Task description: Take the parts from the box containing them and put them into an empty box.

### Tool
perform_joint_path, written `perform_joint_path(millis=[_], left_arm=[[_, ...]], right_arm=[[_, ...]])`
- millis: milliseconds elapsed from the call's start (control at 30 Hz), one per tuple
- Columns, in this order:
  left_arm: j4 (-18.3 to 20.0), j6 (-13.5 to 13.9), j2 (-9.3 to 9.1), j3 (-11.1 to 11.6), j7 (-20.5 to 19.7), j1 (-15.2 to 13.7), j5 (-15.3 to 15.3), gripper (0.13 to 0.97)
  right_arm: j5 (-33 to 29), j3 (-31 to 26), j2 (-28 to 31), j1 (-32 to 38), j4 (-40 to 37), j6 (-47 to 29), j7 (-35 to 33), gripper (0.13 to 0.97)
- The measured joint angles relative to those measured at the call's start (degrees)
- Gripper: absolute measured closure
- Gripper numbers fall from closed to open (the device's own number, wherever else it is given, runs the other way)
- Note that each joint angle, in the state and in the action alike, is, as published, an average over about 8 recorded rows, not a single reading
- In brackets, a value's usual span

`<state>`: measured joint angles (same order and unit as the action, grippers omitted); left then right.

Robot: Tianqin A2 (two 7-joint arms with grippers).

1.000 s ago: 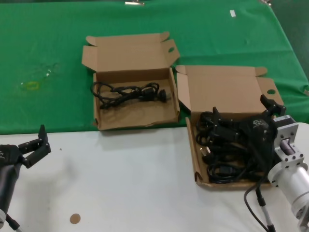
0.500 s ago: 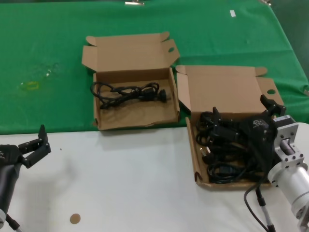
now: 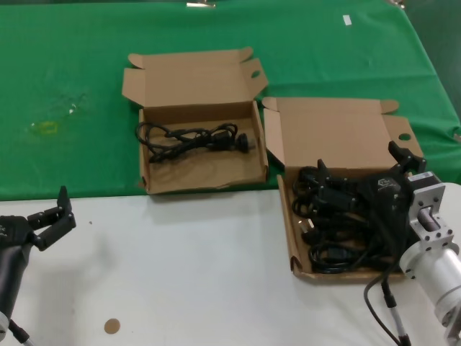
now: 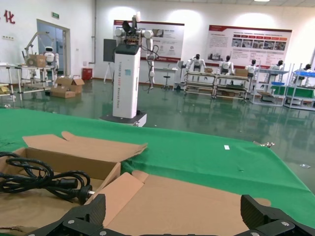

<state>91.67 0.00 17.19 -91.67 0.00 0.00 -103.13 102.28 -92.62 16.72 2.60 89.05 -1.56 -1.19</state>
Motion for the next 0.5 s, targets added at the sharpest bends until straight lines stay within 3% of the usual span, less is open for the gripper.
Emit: perform_joint_path(millis=[500], left_arm=[[0.00, 0.00, 0.00, 0.00, 0.00, 0.00, 0.00, 0.132]], right_arm=[[0.00, 0.00, 0.00, 0.00, 0.00, 0.00, 0.00, 0.129]])
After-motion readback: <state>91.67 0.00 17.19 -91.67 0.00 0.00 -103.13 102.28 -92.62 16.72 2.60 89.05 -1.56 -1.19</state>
